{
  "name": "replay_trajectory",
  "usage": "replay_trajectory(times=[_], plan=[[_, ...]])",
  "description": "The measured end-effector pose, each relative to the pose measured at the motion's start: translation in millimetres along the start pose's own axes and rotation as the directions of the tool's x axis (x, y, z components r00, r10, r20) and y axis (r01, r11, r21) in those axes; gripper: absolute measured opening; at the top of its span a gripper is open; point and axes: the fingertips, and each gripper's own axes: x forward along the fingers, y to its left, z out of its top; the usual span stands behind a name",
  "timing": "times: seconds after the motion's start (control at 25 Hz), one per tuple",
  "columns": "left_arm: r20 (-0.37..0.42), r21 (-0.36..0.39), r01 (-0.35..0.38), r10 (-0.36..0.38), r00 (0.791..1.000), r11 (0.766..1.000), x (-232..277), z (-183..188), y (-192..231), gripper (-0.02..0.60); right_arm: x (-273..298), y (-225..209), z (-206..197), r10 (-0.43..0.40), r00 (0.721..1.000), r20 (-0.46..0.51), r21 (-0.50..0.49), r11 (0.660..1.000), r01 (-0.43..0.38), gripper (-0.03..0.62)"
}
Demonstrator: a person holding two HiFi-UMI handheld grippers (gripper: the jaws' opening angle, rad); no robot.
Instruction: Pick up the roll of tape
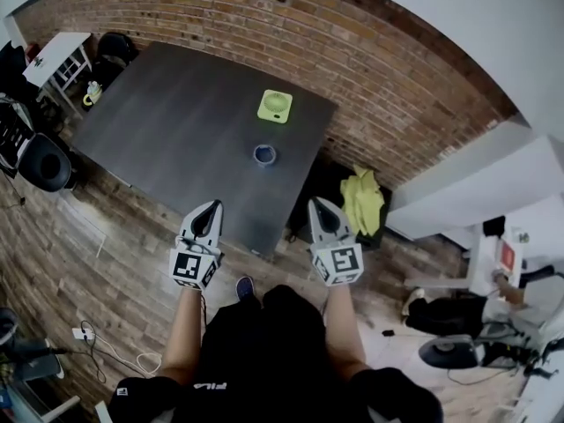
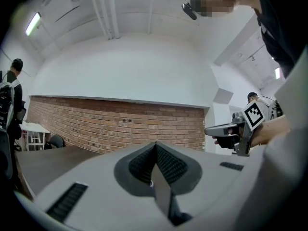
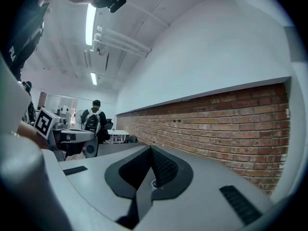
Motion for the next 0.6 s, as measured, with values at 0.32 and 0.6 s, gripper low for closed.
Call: replay_trajectory(times=[0.32, 0.6], plan=[[-0.043, 0.069, 0.075, -0.072, 0.996, 0.995, 50, -14, 4, 0.006, 23, -22, -9, -0.037, 0.999, -0.034, -0.002, 0.999, 0.037, 0.006], [-0.085, 0.143, 0.103, -0.091, 0.992, 0.984, 99, -36, 8, 0.006, 49, -41, -10, -0.014, 1.0, -0.009, 0.002, 1.0, 0.014, 0.006]])
